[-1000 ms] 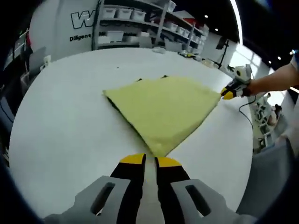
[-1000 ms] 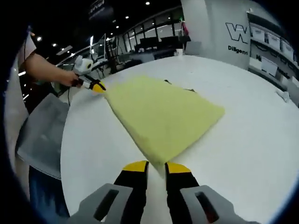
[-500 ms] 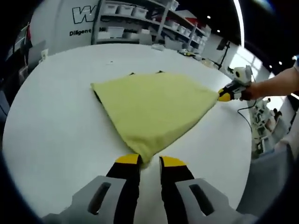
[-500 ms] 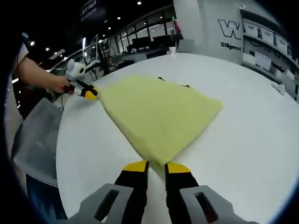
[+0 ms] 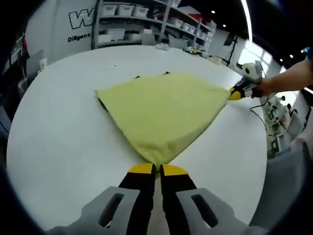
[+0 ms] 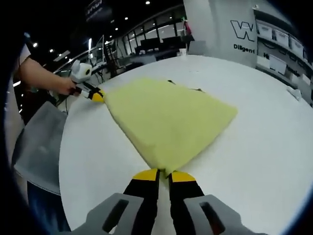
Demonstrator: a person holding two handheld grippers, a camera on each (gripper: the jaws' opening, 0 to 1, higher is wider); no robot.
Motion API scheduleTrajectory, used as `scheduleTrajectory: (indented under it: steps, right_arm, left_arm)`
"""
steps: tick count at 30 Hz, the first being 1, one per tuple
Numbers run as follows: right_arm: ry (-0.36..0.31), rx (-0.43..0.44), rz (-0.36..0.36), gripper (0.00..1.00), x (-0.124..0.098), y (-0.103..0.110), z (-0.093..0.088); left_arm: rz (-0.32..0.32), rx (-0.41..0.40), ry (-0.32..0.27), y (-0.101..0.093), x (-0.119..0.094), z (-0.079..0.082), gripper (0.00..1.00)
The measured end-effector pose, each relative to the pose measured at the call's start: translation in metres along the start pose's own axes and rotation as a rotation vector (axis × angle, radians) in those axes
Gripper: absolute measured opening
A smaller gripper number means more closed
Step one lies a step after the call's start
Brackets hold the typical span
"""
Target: Fold the garment on the visible template until the final outline fits inside the template.
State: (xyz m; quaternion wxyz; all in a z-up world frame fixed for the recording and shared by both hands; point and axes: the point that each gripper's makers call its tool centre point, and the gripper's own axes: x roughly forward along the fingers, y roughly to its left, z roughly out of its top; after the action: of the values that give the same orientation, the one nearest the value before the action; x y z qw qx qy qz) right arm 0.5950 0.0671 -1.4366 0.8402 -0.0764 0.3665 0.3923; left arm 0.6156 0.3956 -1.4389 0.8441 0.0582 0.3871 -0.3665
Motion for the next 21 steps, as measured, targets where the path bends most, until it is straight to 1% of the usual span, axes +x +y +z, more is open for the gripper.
scheduleTrajectory:
  steps: [3,5,8,11,12,13,14,15,16,17,18,19,21]
  right_arm:
    - [0.009,-0.006,0.006,0.02,0.0,0.001,-0.002]
    - [0.017,-0.033,-0.001,0.0,0.001,0.001,-0.004]
    - [0.009,-0.03,-0.004,0.0,0.001,-0.001,-0.002]
    - [0.031,-0.072,0.005,0.0,0.001,-0.001,-0.004]
    - [0.036,-0.085,0.019,0.0,0.001,0.0,-0.006]
    - [0.062,-0.169,0.047,0.0,0.0,0.0,-0.008]
    - [0.091,-0.25,0.045,0.0,-0.003,-0.002,-0.01]
    - [0.106,-0.304,0.065,0.0,-0.006,-0.001,-0.01]
    - [0.101,-0.337,0.079,0.0,-0.008,0.0,-0.007]
    - [0.133,-0.396,0.08,0.0,-0.011,-0.003,-0.009]
    - [0.148,-0.419,0.091,0.0,-0.013,-0.003,-0.01]
    - [0.142,-0.454,0.092,0.0,-0.014,-0.004,-0.007]
    - [0.159,-0.496,0.112,0.0,-0.016,-0.001,-0.009]
  left_arm:
    - [0.0,0.002,-0.001,0.0,0.0,0.001,0.03]
    - [0.0,0.004,0.001,0.001,0.0,0.001,0.03]
    - [0.0,0.003,0.001,0.001,0.001,0.001,0.02]
    - [0.0,0.01,0.001,0.001,0.0,0.001,0.02]
    - [0.001,0.013,0.002,0.002,0.0,0.001,0.02]
    - [0.001,0.025,0.006,0.003,-0.001,0.001,0.02]
    - [-0.001,0.039,0.008,0.003,-0.001,0.001,0.01]
    - [-0.009,0.07,0.012,0.005,-0.003,0.001,0.01]
    - [-0.013,0.086,0.018,0.007,-0.004,0.001,0.01]
    - [-0.016,0.111,0.019,0.009,-0.007,0.002,0.01]
    - [-0.018,0.117,0.019,0.009,-0.007,0.002,0.01]
    - [-0.027,0.128,0.019,0.01,-0.009,0.004,0.01]
    - [-0.038,0.143,0.022,0.009,-0.009,0.004,0.01]
